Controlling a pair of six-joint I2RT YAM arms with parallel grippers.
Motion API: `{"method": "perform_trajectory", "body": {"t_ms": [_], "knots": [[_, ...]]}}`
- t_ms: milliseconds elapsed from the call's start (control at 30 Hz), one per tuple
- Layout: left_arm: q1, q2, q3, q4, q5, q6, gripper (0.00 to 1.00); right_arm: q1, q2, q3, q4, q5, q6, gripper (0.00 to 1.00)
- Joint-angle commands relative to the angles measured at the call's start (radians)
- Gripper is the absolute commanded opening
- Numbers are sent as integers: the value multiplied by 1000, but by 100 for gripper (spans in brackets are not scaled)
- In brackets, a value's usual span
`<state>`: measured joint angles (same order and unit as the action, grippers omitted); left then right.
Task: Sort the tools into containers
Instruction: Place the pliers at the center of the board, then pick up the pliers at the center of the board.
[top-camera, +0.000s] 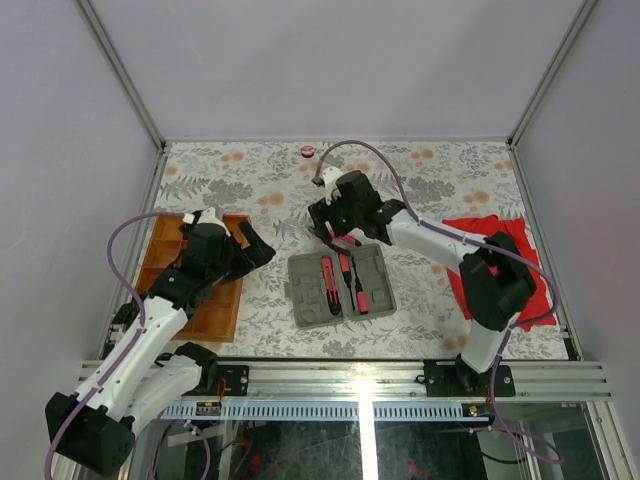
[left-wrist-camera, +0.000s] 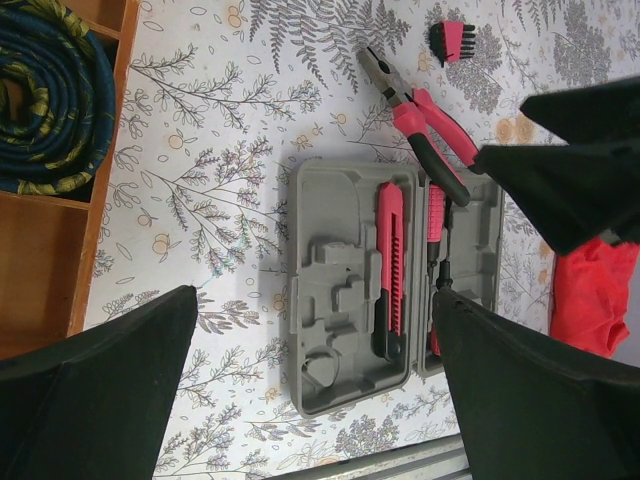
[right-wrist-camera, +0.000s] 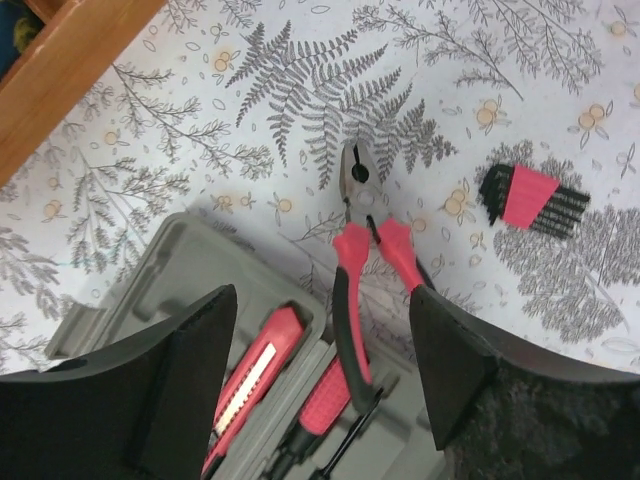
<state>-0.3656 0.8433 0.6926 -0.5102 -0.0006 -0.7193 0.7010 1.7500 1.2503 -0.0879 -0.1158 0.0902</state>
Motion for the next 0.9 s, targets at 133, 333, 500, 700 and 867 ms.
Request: {"method": "perform_trajectory", "body": {"t_ms": [133,333,500,700,867], "knots": [[3,-17,-2,35,16,9,100,-79,200,245,-226,-152,-222,79],[4,-18,-5,32,21,12,100,-105,305,369,-352,-253,-287,80],[3,-21,-5,32,27,13,100,-106,371,439,-422,-311,-303,84],[3,-24,-11,32,28,17,100,-106,421,498,-453,-291,-311,84],[4,-27,-19,32,26,16,100,-106,480,571,-506,-271,-318,79]]}}
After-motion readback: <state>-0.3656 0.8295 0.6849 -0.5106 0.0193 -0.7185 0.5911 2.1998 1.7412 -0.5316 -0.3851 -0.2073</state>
